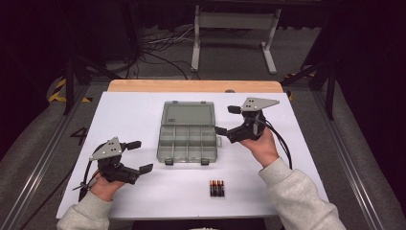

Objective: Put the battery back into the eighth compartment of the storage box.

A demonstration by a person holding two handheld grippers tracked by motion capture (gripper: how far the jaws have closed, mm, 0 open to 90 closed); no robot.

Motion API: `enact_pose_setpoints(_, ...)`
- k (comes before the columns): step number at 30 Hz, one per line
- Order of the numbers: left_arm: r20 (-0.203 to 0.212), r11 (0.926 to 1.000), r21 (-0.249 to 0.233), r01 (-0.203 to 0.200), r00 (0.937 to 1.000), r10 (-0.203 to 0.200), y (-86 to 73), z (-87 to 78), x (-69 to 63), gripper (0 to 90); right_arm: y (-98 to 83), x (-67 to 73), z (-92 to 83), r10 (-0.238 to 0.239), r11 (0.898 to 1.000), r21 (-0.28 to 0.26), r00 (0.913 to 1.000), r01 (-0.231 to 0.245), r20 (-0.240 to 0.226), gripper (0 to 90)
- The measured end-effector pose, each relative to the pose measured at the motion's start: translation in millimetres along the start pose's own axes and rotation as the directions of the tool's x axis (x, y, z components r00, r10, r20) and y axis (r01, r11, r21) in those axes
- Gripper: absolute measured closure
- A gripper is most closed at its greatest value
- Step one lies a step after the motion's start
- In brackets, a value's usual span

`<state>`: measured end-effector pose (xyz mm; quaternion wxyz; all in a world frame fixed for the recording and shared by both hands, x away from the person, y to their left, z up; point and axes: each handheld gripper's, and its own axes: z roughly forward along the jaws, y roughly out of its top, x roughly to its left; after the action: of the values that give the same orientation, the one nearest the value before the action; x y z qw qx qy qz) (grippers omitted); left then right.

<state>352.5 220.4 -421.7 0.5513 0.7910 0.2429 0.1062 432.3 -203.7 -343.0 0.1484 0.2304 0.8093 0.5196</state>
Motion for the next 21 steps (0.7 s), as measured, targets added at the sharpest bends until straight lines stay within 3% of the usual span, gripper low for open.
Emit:
enact_pose_setpoints(2, -0.009, 1.0000, -0.004, 0.007, 0.9999, -0.008, -1.1, -1.6, 0.5, 1.8, -1.2, 4.5, -4.3, -0.023, 1.000, 0.005, 0.9997, 0.023, 0.006, 4.1)
enact_pose_setpoints(11, -0.011, 0.9999, -0.008, 0.007, 0.9999, -0.007, -1.9, -5.5, 0.6, 0.4, -4.2, 12.6, -15.1, -0.042, 0.999, 0.033, 0.9991, 0.043, -0.008, 4.0)
enact_pose_setpoints(15, -0.024, 0.9998, -0.010, 0.020, 0.9995, -0.020, -2.4, -6.4, 1.3, 0.5, -3.2, 18.9, -21.8, -0.076, 0.994, 0.069, 0.9963, 0.079, -0.038, 3.7)
enact_pose_setpoints(21, -0.048, 1.0000, 0.000, 0.008, 0.9988, -0.008, -2.4, -7.8, 0.2, 1.1, -4.3, 28.3, -27.4, -0.106, 0.984, 0.134, 0.9926, 0.113, -0.058, 3.8)
